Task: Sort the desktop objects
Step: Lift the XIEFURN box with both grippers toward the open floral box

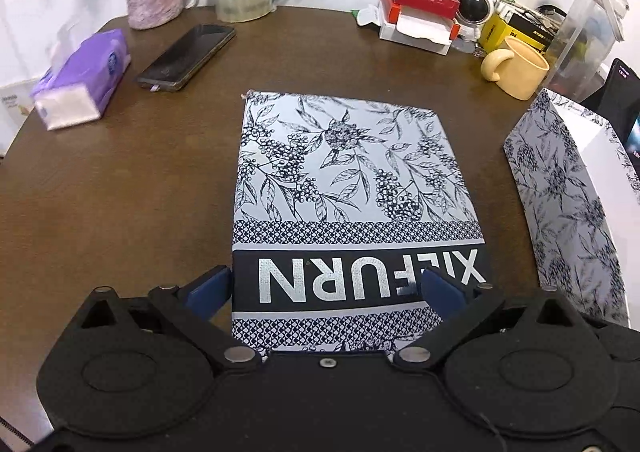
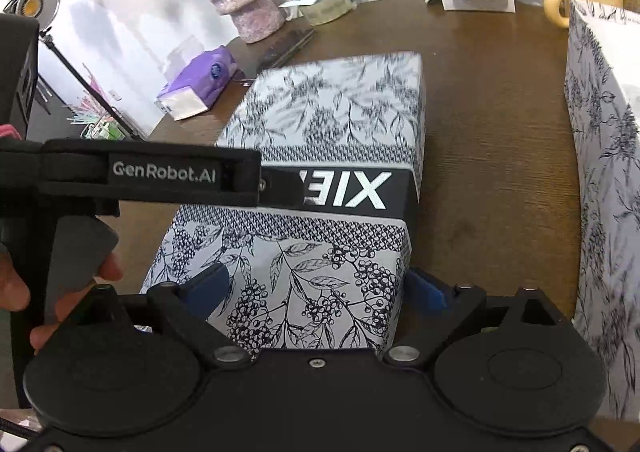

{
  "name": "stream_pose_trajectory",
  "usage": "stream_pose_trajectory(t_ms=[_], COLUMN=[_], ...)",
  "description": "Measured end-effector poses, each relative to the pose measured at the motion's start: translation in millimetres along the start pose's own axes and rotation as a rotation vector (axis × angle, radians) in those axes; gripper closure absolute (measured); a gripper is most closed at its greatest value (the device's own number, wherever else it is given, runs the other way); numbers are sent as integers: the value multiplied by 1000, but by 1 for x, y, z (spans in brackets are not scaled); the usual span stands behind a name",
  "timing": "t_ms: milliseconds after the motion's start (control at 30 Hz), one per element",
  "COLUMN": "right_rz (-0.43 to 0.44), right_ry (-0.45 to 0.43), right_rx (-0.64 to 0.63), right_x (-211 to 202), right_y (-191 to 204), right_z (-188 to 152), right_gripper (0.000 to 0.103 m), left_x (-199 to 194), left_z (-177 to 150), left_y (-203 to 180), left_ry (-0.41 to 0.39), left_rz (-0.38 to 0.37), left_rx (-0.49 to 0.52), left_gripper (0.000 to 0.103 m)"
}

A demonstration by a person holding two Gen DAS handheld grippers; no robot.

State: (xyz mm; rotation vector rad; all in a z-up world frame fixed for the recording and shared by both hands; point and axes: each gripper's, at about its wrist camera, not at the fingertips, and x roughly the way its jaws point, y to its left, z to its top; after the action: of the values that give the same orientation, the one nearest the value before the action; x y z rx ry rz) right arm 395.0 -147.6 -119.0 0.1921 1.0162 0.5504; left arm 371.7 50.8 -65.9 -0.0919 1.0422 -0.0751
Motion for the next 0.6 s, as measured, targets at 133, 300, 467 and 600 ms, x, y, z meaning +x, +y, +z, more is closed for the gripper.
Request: stream_pose_trajectory(t_ms=[133, 300, 467, 600], right_rz=[-7, -21, -10, 3], right_ry=[-6, -23, -31, -36], right_rx=[-1, -1, -16, -37], right_x=[-3, -20, -38, -53], right_y=[5, 14, 16, 33], right_z=[-4, -12, -26, -47], right_gripper=[7, 7, 7, 7], left_x=[-10, -22, -41, -60], left_z=[-9, -14, -30, -52], left_y=[2, 4, 1, -5], left_ry=[3, -16, -45, -64], left_rz=[-14, -24, -14, 1], left_rx=[-20, -15, -27, -47], left_gripper=[3, 3, 3, 3])
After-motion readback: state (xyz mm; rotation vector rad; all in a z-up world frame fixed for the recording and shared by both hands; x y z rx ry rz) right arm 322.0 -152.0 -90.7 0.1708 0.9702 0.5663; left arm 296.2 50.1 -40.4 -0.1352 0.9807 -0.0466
